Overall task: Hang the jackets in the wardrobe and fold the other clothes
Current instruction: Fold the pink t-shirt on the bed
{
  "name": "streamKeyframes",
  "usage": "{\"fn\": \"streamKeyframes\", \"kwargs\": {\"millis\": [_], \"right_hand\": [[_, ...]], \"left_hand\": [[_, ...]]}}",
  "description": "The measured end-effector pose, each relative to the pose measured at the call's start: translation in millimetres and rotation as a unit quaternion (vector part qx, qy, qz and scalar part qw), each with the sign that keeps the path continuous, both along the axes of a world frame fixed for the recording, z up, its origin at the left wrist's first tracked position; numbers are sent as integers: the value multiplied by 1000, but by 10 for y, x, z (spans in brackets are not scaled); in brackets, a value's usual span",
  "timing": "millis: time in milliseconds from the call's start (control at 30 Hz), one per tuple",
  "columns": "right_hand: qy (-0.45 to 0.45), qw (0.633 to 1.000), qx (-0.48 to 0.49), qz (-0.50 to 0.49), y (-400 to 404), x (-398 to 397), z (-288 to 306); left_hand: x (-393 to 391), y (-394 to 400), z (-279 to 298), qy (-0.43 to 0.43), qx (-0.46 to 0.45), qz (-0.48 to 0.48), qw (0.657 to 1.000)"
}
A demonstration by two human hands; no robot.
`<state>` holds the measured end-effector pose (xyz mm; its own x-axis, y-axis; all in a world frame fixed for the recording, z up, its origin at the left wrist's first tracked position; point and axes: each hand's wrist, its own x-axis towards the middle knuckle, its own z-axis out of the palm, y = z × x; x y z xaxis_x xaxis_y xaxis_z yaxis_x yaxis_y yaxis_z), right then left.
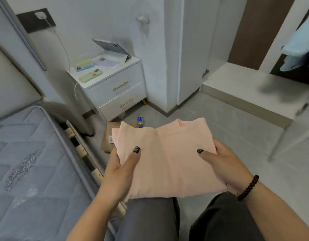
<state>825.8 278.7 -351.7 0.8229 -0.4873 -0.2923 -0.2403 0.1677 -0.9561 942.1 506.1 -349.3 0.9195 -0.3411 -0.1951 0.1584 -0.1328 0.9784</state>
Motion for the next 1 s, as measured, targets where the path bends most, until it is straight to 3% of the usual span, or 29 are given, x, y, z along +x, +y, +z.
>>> {"fn": "streamKeyframes", "kwargs": {"millis": [200, 367, 800, 1000], "right_hand": [[39, 997, -13, -66, -891, 201, -169], [54, 995, -7, -81, -1485, 475, 247], [14, 990, -30, -137, -2469, 63, 3221], [-24, 983, -82, -162, -2779, -324, 4422]], "left_hand": [[455, -1076, 1, 10, 25, -71, 997], [770, -1769, 516, 0, 34, -88, 996], [653, -2812, 3350, -15, 14, -155, 988], [478, -3203, 4365, -51, -25, -194, 979]]}}
